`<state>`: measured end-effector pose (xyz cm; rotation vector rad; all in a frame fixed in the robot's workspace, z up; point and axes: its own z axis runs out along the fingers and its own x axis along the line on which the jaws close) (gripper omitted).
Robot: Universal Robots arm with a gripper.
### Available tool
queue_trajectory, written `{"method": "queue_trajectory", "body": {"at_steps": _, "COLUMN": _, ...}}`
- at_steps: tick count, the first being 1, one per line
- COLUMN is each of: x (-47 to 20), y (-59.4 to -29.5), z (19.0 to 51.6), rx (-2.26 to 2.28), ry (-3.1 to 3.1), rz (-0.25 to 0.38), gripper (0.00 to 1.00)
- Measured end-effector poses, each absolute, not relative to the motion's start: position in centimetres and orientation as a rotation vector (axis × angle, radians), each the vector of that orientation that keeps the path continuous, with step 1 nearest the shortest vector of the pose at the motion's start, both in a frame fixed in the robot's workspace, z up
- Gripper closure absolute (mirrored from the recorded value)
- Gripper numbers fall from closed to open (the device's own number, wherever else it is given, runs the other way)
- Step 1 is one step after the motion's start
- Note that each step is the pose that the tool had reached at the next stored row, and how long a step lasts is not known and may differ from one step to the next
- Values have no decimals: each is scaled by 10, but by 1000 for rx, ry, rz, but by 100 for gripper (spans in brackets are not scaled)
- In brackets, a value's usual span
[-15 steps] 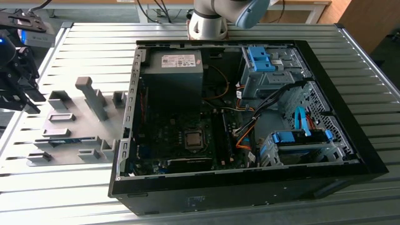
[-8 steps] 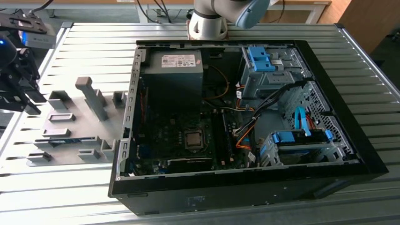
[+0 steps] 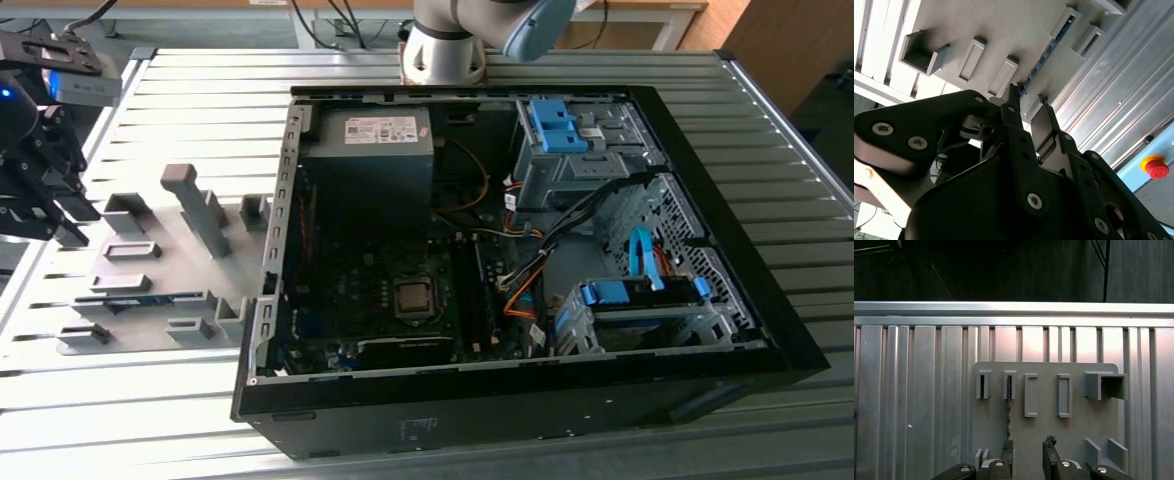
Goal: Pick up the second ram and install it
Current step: 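Pick up the second ram and move it above second insertion slot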
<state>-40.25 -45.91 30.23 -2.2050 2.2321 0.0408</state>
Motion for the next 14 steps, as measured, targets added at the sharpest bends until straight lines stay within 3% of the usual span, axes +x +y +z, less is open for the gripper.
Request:
{"method": "queue_trajectory", "body": {"at_steps": 8, "x": -403, "y": -459, "z": 302, "rx": -2205, "ry": 2232, "rz": 40, "gripper": 63}}
{"method": "queue_trajectory", "body": {"at_steps": 14, "x": -404, "y": -459, "z": 297, "rx": -2200, "ry": 2230, "rz": 5, "gripper": 63}}
